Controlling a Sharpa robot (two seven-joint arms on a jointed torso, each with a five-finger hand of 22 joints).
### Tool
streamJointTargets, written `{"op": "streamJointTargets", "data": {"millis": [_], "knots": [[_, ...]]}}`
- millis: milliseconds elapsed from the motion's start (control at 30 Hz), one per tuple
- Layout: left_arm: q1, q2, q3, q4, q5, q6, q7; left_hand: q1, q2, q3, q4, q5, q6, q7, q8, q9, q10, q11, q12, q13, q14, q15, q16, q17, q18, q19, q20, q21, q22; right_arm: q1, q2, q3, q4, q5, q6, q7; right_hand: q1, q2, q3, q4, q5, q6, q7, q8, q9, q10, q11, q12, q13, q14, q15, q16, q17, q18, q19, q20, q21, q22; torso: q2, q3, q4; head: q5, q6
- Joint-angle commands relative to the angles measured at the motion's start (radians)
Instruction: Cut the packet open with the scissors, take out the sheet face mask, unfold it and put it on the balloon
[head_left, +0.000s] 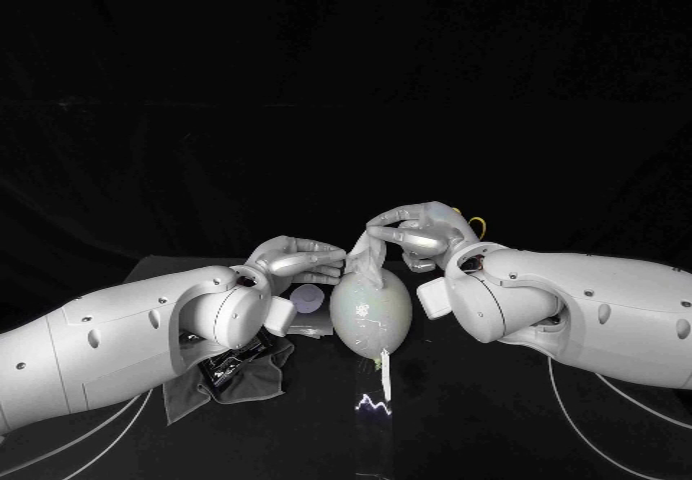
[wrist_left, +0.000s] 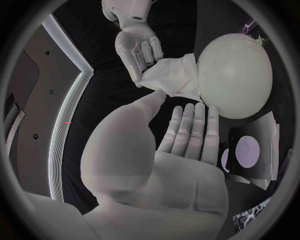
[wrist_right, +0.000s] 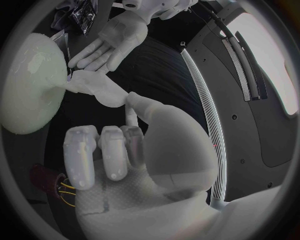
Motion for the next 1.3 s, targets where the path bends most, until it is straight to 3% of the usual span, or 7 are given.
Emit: {"op": "streamJointTargets", "data": {"millis": [33,300,567,700,900,1167,1300], "knots": [[0.001,0.002,0.001,0.001,-0.077,0.035,0.035,0.037,0.005,-0.018,-0.018,-0.005,-0.021,0.002,0.002,-0.010,-0.048,-0.009,-0.016,-0.004,-0.067,0.011,-0.017,-0.020,-0.021,-0.006,-0.003,-0.024,-0.018,0.001,0.001,0.001,0.001,-0.015,0.003,0.010,-0.006,0.004,0.007,0.001,0.002,0.007,-0.003,0.003,0.089,0.120,-0.019,0.004,0.263,0.120,-0.020,0.003,0.263,-0.014,0.109,-0.004,0.003,0.263,0.000,-0.0001,0.0004,-0.003,0.002],[0.000,0.005,0.001,-0.008,-0.180,0.026,0.072,0.084,0.027,-0.020,-0.050,-0.005,-0.033,0.001,0.006,-0.022,-0.083,-0.020,-0.014,-0.002,-0.130,0.030,-0.018,-0.039,-0.042,-0.029,-0.002,-0.065,-0.045,0.005,-0.001,0.002,0.005,-0.018,0.002,0.010,-0.006,0.004,0.007,0.001,0.002,0.007,-0.003,0.003,0.089,0.120,-0.019,0.004,0.263,0.120,-0.020,0.003,0.263,-0.014,0.109,-0.004,0.003,0.263,-0.001,-0.0006,0.0006,-0.006,0.005],[-0.003,0.012,0.001,-0.019,-0.275,0.019,0.094,0.083,0.025,-0.061,-0.066,-0.005,-0.059,-0.009,0.003,-0.039,-0.130,-0.036,-0.018,-0.003,-0.190,0.068,-0.006,-0.058,-0.070,-0.206,-0.003,-0.146,-0.093,0.013,0.002,0.003,0.006,-0.021,0.001,0.010,-0.006,0.003,0.009,-0.001,0.002,0.006,-0.003,0.005,0.090,0.120,-0.019,0.004,0.263,0.120,-0.020,0.003,0.263,-0.014,0.109,-0.004,0.003,0.263,0.000,-0.0003,-0.0001,-0.007,0.009],[-0.004,0.018,0.001,-0.024,-0.297,0.008,0.102,0.086,0.030,-0.074,-0.068,-0.005,-0.063,-0.010,0.003,-0.043,-0.133,-0.037,-0.016,-0.002,-0.196,0.071,0.001,-0.061,-0.071,-0.214,-0.003,-0.152,-0.097,0.016,0.003,0.003,0.007,-0.021,0.000,0.011,-0.007,0.003,0.009,-0.001,0.002,0.006,-0.003,0.005,0.091,0.120,-0.019,0.004,0.263,0.120,-0.020,0.003,0.263,-0.014,0.109,-0.004,0.003,0.263,0.000,-0.0004,0.0004,-0.008,0.011],[-0.006,0.037,0.001,-0.041,-0.324,-0.013,0.102,0.091,0.041,-0.087,-0.070,-0.005,-0.061,0.000,0.007,-0.047,-0.126,-0.026,-0.008,-0.001,-0.196,0.062,0.016,-0.065,-0.070,-0.215,-0.003,-0.158,-0.099,0.019,0.006,0.003,0.007,-0.021,0.001,0.011,-0.007,0.003,0.009,-0.001,0.002,0.005,-0.003,0.006,0.091,0.120,-0.019,0.004,0.263,0.120,-0.020,0.003,0.263,-0.014,0.109,-0.004,0.003,0.263,0.000,-0.0006,0.0005,-0.006,0.018],[-0.006,0.074,0.000,-0.087,-0.344,-0.039,0.094,0.090,0.062,-0.101,-0.069,-0.005,-0.044,0.024,0.017,-0.054,-0.097,0.004,0.010,0.000,-0.160,0.027,0.058,-0.069,-0.073,-0.192,-0.002,-0.158,-0.098,0.021,0.011,0.003,0.007,-0.021,0.002,0.011,-0.007,0.003,0.009,-0.001,0.002,0.005,-0.003,0.006,0.091,0.120,-0.019,0.004,0.263,0.120,-0.020,0.003,0.263,-0.014,0.109,-0.004,0.003,0.263,0.000,-0.0004,-0.0004,-0.004,0.021],[-0.007,0.089,0.000,-0.106,-0.346,-0.053,0.094,0.097,0.091,-0.085,-0.067,-0.005,-0.010,0.022,0.032,-0.058,-0.057,0.007,0.026,0.000,-0.096,0.016,0.101,-0.070,-0.066,-0.130,-0.003,-0.146,-0.092,0.022,0.011,0.003,0.009,-0.021,0.003,0.012,-0.007,0.003,0.009,-0.001,0.002,0.005,-0.003,0.006,0.091,0.120,-0.019,0.004,0.263,0.120,-0.020,0.003,0.263,-0.014,0.109,-0.004,0.003,0.263,0.000,-0.0004,-0.0008,-0.004,0.022]]}}
